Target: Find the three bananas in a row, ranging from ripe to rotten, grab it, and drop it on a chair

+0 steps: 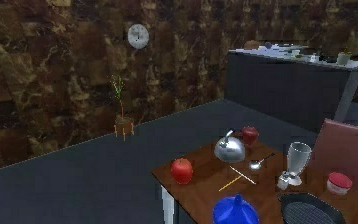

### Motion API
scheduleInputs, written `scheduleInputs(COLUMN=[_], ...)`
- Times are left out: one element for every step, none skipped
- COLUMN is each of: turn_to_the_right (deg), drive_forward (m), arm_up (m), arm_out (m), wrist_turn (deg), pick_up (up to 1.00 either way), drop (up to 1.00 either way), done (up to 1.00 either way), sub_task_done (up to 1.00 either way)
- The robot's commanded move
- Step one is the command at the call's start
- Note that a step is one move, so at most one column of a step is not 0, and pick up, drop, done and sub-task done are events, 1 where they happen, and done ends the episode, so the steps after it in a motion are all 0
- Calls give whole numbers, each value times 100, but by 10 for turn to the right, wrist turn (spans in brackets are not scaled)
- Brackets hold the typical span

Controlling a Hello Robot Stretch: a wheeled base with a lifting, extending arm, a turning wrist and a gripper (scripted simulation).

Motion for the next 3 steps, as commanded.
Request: scheduleInputs(turn_to_the_right=[0, 0, 0], drive_forward=[0, 0, 0], arm_up=[0, 0, 0], arm_out=[0, 0, 0], wrist_turn=[450, 450, 90], pick_up=[0, 0, 0], drop=[0, 0, 0], done=[0, 0, 0], sub_task_done=[0, 0, 0])
